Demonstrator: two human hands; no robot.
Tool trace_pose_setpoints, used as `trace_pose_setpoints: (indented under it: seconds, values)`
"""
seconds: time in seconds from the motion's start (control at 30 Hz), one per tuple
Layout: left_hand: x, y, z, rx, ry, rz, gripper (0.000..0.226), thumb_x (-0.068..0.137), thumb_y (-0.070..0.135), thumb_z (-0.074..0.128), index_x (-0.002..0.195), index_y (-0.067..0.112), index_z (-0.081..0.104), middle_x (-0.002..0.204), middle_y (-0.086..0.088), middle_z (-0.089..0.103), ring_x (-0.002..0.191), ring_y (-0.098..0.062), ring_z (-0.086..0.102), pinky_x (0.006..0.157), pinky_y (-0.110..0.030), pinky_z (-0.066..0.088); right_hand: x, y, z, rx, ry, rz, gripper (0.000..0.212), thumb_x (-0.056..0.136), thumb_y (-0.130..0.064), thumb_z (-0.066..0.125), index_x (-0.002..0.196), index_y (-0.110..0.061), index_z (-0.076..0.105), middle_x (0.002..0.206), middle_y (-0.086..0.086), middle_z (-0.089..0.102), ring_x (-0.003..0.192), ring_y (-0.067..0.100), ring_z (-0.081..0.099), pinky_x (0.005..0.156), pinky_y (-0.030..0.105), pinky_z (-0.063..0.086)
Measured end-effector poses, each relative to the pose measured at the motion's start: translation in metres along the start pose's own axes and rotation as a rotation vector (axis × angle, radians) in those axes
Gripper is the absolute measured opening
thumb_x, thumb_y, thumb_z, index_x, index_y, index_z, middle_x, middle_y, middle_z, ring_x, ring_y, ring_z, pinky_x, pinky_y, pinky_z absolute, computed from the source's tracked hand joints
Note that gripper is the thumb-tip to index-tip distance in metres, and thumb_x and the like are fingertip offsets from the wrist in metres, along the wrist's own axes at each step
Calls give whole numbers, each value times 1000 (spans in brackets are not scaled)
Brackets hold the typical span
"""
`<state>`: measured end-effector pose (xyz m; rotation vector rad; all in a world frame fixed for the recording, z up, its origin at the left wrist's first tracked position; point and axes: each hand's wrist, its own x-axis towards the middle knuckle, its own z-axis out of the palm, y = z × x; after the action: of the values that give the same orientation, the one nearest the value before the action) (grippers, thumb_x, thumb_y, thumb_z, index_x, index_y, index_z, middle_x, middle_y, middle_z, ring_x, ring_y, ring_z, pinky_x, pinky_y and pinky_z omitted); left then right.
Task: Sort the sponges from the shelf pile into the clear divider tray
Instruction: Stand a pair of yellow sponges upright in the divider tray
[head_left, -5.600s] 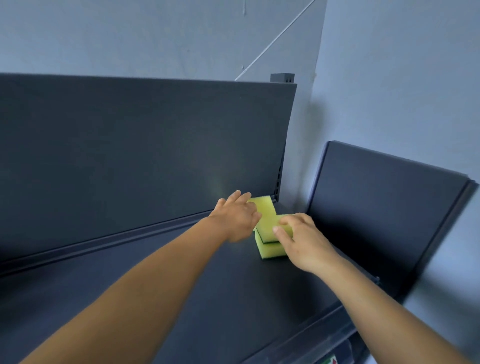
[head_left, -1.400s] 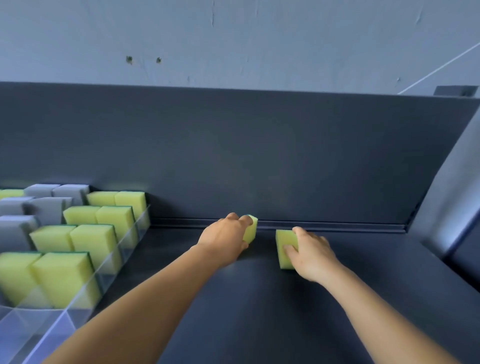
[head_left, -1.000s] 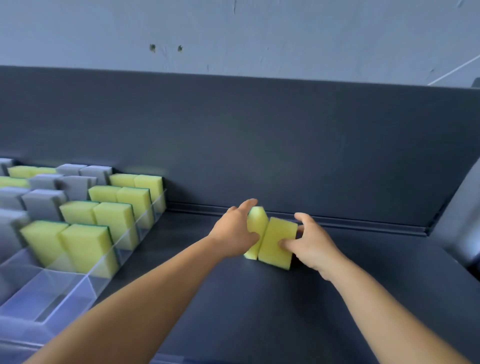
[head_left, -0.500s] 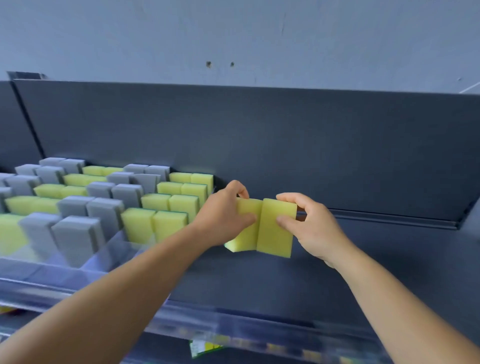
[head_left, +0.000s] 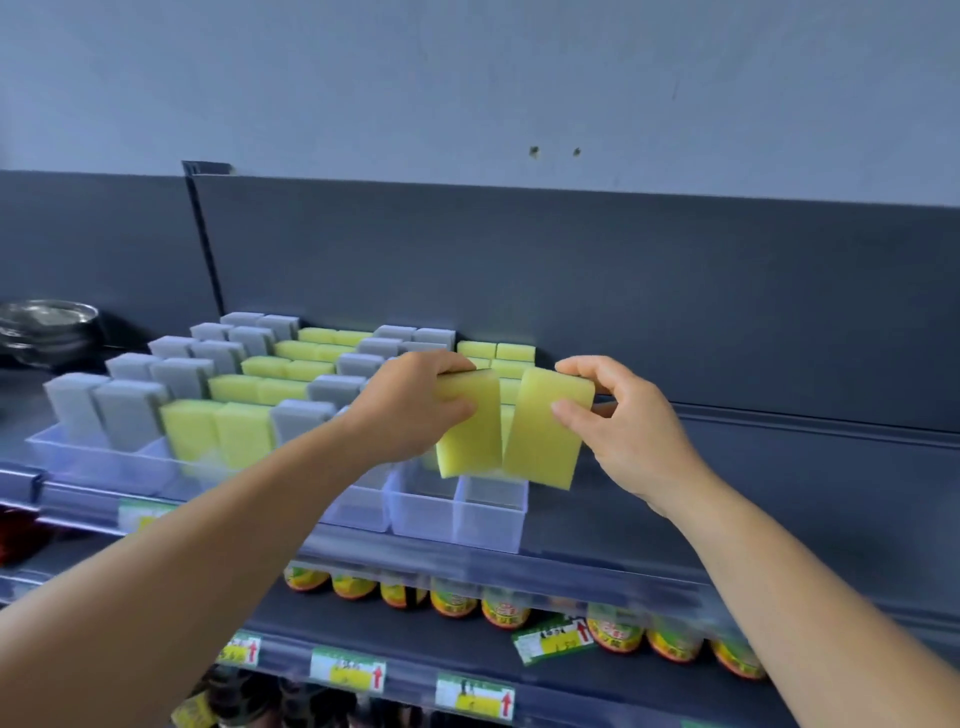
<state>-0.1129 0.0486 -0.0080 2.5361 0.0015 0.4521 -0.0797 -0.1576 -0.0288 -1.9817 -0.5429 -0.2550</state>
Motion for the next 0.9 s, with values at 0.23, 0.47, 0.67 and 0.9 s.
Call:
trace_pose_setpoints:
  seconds: [0.23,0.47,0.67,0.9]
  values:
    - [-6,-34,-16,142,-46,45,34,87,23,62,121,30,59,107,8,58,82,-11,50,54,-13,29,5,-7,38,-77,-12,1,31,85,-22,66,113,-32,58,110,-6,60,88,14,60,66,20,45]
    - [3,-42,-6,142,-130,101,38,87,20,64,124,26,58,103,7,59,84,-13,52,72,-24,41,11,2,49,-233,-69,54,33,84,-19,66,114,-30,58,112,-7,57,90,14,57,67,15,39]
    - [5,-46,6,389,-186,136,41,87,27,63,126,28,53,124,4,59,110,-22,55,88,-36,50,12,2,55,-467,-98,-42,29,84,-18,65,111,-24,57,112,-10,48,91,11,50,75,20,39]
    - [2,-46,14,637,-137,242,36,90,32,61,123,18,55,124,0,57,114,-23,51,76,-25,27,8,0,68,-635,-205,2,30,88,-22,62,116,-20,54,124,-6,46,95,17,50,76,24,36]
